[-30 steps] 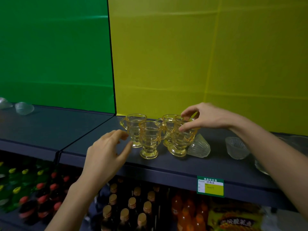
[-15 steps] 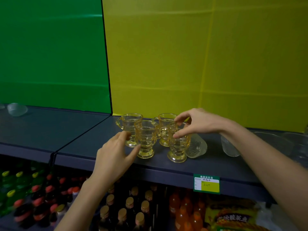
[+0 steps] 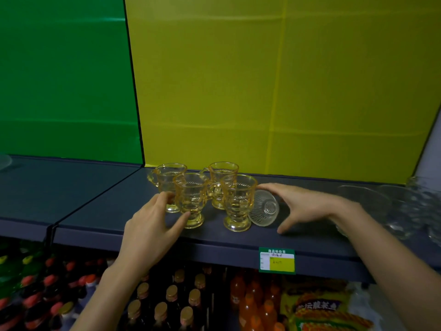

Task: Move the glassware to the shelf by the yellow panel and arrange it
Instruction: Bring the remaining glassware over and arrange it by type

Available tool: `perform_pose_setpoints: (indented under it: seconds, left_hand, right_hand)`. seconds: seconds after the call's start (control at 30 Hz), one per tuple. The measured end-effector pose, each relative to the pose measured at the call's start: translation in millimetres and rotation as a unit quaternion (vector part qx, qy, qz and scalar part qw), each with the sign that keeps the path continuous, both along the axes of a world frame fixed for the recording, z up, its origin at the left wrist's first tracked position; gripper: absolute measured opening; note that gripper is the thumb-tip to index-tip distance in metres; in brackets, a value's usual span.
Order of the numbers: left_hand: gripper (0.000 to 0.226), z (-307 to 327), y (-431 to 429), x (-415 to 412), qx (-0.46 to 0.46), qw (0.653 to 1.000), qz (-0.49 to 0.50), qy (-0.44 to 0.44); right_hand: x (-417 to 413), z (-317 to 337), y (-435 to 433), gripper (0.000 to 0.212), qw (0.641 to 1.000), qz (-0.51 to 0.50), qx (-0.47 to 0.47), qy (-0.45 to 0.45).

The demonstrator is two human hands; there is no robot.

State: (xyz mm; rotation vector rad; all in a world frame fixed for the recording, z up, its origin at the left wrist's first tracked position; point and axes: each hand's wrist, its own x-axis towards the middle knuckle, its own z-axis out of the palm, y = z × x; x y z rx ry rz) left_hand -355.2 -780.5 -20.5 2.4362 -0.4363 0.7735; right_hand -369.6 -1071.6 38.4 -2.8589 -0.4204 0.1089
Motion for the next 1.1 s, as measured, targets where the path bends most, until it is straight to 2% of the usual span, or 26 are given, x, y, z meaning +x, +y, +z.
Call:
perform_pose_setpoints:
  seconds: [0.13,0.23,0.43,0.53,0.83,0.93,1.0,1.1]
  left_hand:
    - [0.046,-2.1,-2.9,-2.3,-0.014,1.0,0.004,-0.002]
    - [0.045,-2.6,-3.8,-2.5,-0.017,1.0,0.012,-0.004]
    - [0.046,-3.6,-3.3,-2.1,-0.015,1.0,0.022,-0.001]
    - [0.047,-4.0,-1.8,-2.0,-0.02,0.999,0.026,-0.002]
    - [0.044,-5.2,14.0,-2.8,-0.008,0.999,0.034,-0.007]
    - [0.043,-4.5,27.5,-2.7,0.008,0.999,0.04,-0.013]
    - [0.042,-1.5,41.2,-3.6,0.014,0.998,0.051,-0.018]
    - [0.038,5.5,66.4,-6.0,0.027,0.997,0.07,-0.03]
  right_hand:
    - [4.0,-14.3,2.5,0.094,0.995,-0.002,0.007,-0.095]
    - [5.0,-18.6,2.9,0.083,0.992,-0.018,0.012,-0.123]
    - [9.8,-15.8,3.0,0.077,0.984,-0.123,0.057,-0.112]
    - [13.1,-12.8,3.7,0.077,0.981,-0.161,0.076,-0.073]
    - [21.5,1.3,8.4,0.062,0.977,-0.199,-0.072,-0.002]
    - [17.8,10.4,12.1,0.073,0.975,-0.203,-0.094,0.007]
    - [12.2,22.7,17.5,0.08,0.976,-0.202,-0.079,-0.029]
    - [2.4,46.4,38.5,0.071,0.976,-0.173,-0.026,-0.127]
